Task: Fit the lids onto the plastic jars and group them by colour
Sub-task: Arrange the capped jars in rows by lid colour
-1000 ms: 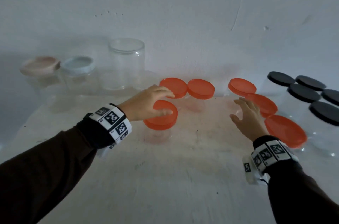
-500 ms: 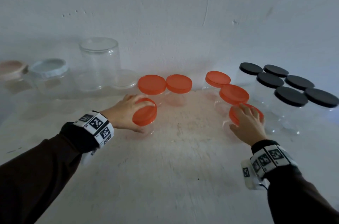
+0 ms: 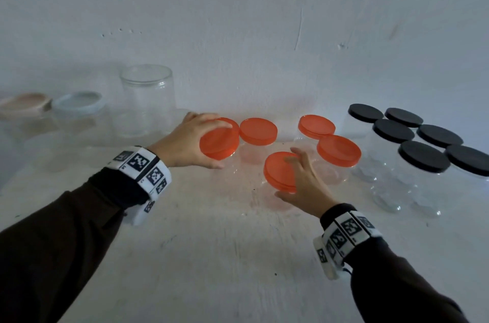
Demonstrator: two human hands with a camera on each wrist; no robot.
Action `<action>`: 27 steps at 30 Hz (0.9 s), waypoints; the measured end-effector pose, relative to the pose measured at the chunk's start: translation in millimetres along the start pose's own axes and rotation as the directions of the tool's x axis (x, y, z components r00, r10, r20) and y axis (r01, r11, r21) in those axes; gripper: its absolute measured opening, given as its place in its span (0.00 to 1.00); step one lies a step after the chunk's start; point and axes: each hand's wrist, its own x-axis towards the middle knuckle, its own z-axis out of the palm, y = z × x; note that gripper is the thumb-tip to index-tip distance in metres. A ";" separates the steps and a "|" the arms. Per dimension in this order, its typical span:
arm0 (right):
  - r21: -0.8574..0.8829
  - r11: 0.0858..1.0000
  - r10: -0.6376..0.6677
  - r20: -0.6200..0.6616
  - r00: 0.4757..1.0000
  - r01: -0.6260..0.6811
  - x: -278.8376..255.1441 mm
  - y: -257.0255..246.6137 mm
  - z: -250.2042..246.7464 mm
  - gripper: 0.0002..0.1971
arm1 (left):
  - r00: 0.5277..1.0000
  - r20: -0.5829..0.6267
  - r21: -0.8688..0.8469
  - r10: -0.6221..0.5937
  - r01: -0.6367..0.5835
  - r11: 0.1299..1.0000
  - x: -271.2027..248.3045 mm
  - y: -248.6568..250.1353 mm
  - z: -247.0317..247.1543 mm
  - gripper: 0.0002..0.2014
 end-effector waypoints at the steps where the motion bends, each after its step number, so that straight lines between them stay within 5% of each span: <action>1: -0.038 0.999 -0.009 0.017 1.000 0.009 0.9 0.0 -0.7 0.37 | 1.000 -0.015 0.008 0.003 -0.003 1.000 6.3 3.8 -4.7 0.47; 5: -0.192 0.981 0.027 0.062 0.998 -0.015 3.2 4.9 -4.8 0.38 | 0.994 -0.094 0.042 -0.061 0.066 0.997 32.1 14.8 -14.0 0.45; 10: -0.020 0.999 0.036 0.161 0.986 -0.033 2.4 13.1 -9.8 0.39 | 0.977 -0.127 0.094 -0.172 0.184 0.978 53.6 11.5 -3.3 0.42; 27: 0.268 0.957 -0.115 0.000 0.993 0.110 22.6 29.5 -41.1 0.40 | 0.927 -0.349 0.141 -0.140 0.199 0.970 71.4 -0.7 13.0 0.31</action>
